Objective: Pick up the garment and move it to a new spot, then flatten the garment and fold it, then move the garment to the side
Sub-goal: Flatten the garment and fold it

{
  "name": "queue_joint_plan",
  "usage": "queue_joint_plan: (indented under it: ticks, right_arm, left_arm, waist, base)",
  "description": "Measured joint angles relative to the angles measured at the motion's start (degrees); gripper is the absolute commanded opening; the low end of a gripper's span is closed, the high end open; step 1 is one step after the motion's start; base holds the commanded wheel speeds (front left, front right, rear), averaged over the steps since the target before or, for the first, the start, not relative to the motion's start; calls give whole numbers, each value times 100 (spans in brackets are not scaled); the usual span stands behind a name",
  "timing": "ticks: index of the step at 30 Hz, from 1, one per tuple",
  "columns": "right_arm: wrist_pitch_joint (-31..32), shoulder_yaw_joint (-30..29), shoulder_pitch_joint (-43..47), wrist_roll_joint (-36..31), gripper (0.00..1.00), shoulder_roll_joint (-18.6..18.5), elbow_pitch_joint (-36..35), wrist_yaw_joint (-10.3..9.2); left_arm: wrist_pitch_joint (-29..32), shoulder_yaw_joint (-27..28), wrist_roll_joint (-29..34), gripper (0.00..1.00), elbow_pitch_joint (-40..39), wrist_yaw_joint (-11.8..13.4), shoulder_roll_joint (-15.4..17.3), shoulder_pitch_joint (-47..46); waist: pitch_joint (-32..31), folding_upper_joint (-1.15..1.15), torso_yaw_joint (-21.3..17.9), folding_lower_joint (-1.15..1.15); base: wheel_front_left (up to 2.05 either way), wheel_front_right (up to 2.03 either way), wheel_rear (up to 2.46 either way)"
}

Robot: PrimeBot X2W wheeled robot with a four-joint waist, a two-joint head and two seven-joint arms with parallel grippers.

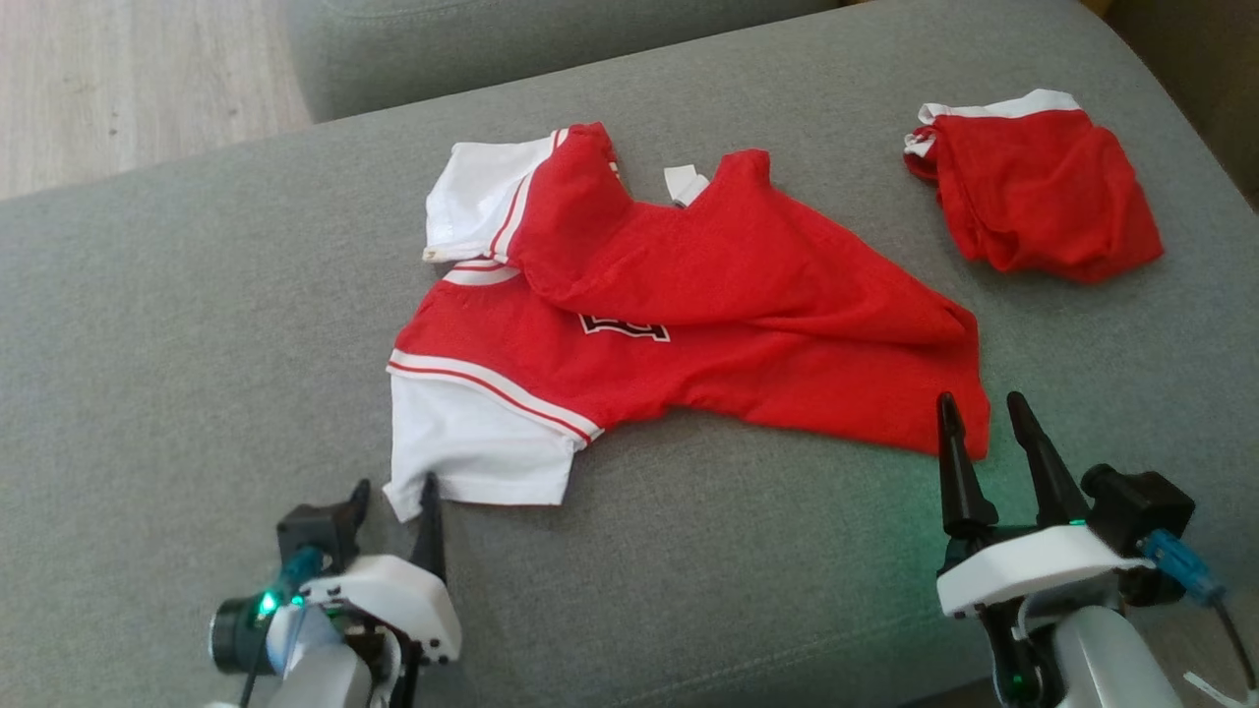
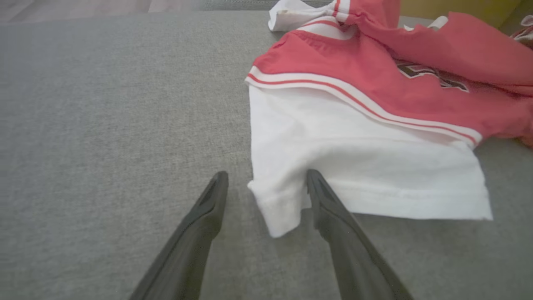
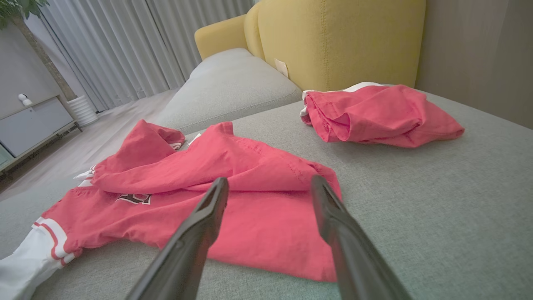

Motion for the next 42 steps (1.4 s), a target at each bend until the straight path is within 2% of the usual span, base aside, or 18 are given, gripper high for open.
queue_joint_plan:
  ticks: [4, 7, 15, 25, 26, 28, 36, 42]
  right_arm:
    - [0, 7, 1, 0, 100, 0, 0, 0]
    - [1, 5, 1, 15, 100, 0, 1, 0]
    - [8, -22, 0, 15, 100, 0, 1, 0]
    - [51, -10, -8, 15, 100, 0, 25, 0]
    - [51, -10, -8, 15, 100, 0, 32, 0]
    - [49, -9, -9, 15, 100, 0, 49, 0]
    - [47, -110, -9, 15, 100, 1, 201, 0]
    - [157, -375, -9, -33, 100, 5, 466, 0]
  left_arm:
    - [0, 73, 15, 100, 134, 140, 23, -102]
    - [0, 107, 15, 100, 216, 141, 26, -128]
    - [-2, 35, -2, 100, 478, -77, 22, -315]
    - [-2, -23, -62, 100, 668, -177, 9, -569]
    - [0, -30, -104, 96, 704, -214, 7, -609]
    - [15, -44, -156, 0, 786, -279, 7, -670]
    - [13, -49, -309, 0, 689, -380, -20, -699]
    - [5, 209, -305, 0, -504, -427, -44, -556]
  waist:
    - [16, 0, -42, 0]
    - [24, 0, -60, 0]
    - [48, 0, -52, 0]
    - [116, 0, -129, 0]
    - [124, 0, -143, 0]
    - [132, 0, -168, 0]
    - [32, 0, -123, 0]
    - [-59, 0, 36, 0]
  base:
    - [0, 0, 0]
    - [0, 0, 0]
    - [0, 0, 0]
    - [0, 0, 0]
    - [0, 0, 0]
    - [0, 0, 0]
    - [0, 0, 0]
    - [0, 0, 0]
